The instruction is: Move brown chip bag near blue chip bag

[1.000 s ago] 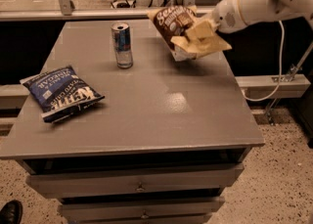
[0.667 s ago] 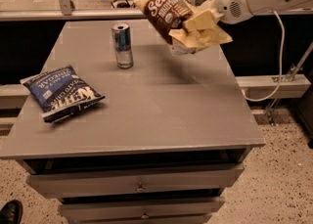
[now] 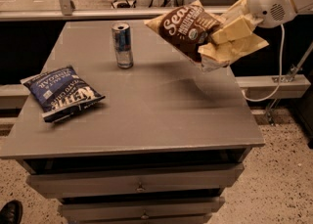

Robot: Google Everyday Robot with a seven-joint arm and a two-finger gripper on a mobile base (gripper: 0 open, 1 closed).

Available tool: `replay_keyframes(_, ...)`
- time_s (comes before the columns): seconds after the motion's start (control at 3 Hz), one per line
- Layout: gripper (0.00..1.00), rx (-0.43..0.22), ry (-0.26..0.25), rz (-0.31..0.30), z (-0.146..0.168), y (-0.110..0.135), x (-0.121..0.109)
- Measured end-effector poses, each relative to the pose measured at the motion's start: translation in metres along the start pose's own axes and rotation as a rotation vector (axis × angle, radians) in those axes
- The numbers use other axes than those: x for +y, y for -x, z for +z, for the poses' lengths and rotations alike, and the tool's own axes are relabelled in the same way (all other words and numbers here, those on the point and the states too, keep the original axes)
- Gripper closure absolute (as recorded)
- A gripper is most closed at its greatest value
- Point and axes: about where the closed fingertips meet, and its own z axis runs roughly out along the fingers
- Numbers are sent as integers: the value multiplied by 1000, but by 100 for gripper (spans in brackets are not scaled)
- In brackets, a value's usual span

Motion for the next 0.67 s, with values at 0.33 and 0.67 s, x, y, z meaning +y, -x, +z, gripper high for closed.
replay_keyframes(0.33, 100, 49, 131, -76, 0, -16, 40)
replay_keyframes(0.67, 100, 82, 281, -167, 16, -26, 84)
